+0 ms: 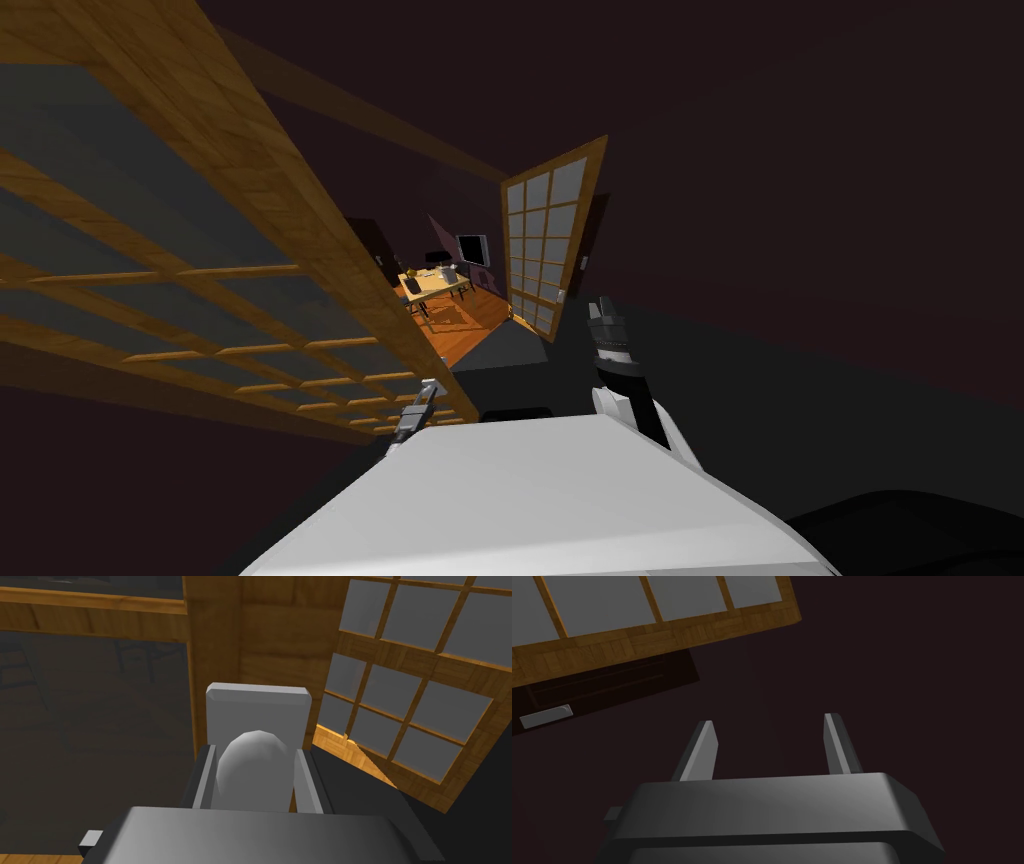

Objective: Pull the door open

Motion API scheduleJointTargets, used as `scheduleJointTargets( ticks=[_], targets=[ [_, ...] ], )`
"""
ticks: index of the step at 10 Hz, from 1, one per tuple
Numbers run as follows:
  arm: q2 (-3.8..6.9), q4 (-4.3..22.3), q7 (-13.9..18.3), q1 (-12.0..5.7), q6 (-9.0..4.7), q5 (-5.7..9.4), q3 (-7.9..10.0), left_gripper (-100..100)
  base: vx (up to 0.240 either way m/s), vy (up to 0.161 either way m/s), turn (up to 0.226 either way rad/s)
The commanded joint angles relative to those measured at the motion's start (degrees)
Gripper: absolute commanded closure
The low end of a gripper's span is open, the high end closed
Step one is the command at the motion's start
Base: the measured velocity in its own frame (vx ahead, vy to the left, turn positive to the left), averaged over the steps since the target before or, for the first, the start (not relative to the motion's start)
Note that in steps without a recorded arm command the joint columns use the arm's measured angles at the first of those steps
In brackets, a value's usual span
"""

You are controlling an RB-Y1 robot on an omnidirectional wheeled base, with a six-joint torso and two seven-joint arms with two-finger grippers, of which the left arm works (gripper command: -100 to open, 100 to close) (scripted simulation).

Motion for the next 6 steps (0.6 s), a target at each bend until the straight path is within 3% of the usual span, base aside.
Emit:
scheduleJointTargets(
  ticks=[1,6],
  targets=[
    [0.18,0.6,0.5,-0.14,-0.67,-0.16,-0.4,100,-0.134,0.03,-0.105],
    [0.81,2.8,2.2,-0.62,-3.06,-0.72,-1.82,100,-0.204,0.049,-0.144]
  ],
)
